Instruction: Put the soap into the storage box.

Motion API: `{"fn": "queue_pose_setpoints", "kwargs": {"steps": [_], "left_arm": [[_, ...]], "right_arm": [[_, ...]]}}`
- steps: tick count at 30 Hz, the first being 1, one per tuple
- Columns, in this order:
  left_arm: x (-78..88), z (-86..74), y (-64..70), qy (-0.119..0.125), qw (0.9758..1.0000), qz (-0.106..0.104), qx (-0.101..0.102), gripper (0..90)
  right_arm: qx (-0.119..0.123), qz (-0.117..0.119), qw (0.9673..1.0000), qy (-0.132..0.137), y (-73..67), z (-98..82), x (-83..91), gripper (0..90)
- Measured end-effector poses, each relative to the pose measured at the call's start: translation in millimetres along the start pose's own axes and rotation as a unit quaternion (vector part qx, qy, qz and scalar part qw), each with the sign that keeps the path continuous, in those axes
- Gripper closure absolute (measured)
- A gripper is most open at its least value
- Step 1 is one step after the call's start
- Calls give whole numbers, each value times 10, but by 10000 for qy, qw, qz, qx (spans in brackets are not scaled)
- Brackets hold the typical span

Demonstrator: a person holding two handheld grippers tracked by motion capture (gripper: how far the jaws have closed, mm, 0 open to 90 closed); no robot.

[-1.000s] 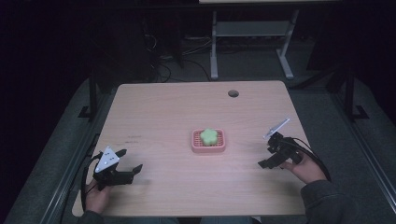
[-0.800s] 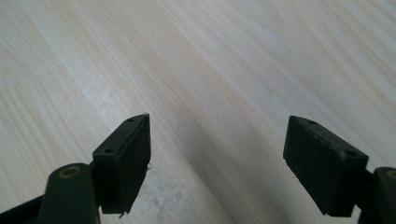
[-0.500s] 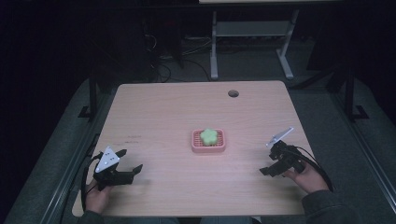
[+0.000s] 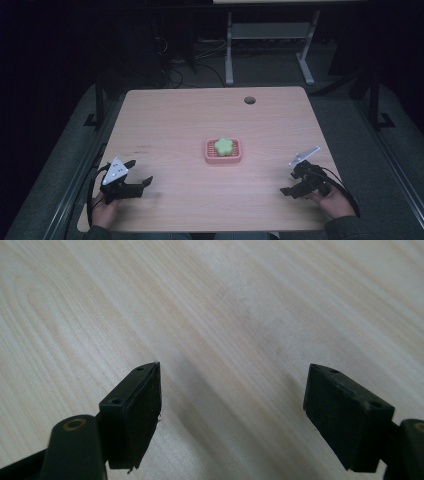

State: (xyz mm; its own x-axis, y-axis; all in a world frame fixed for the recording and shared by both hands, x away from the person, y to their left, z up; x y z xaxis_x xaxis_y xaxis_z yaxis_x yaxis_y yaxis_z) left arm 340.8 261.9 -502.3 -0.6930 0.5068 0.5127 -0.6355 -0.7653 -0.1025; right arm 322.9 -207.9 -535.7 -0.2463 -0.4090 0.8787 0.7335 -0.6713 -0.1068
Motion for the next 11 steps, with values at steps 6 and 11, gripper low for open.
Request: {"fn": "queue_pose_setpoints", "kwargs": {"steps": [6, 11], "left_arm": [[-23, 10, 8, 24, 10000, -31, -53, 141], [-61, -8, 33, -65, 9998, -71, -159, 142]], "right_arm": [[-52, -166, 9998, 118, -38, -63, 25, 228], [-140, -252, 9988, 403, -120, -105, 11, 228]]}}
Point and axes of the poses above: each handheld gripper's, and its own axes: x roughly backward along the jaws, z roughly out of its top, y roughly to its right, the point moved 10 cm from there along -x, roughly forward along the jaws, and after that the axes turned 1 degree about y, right-handed, at the moved point
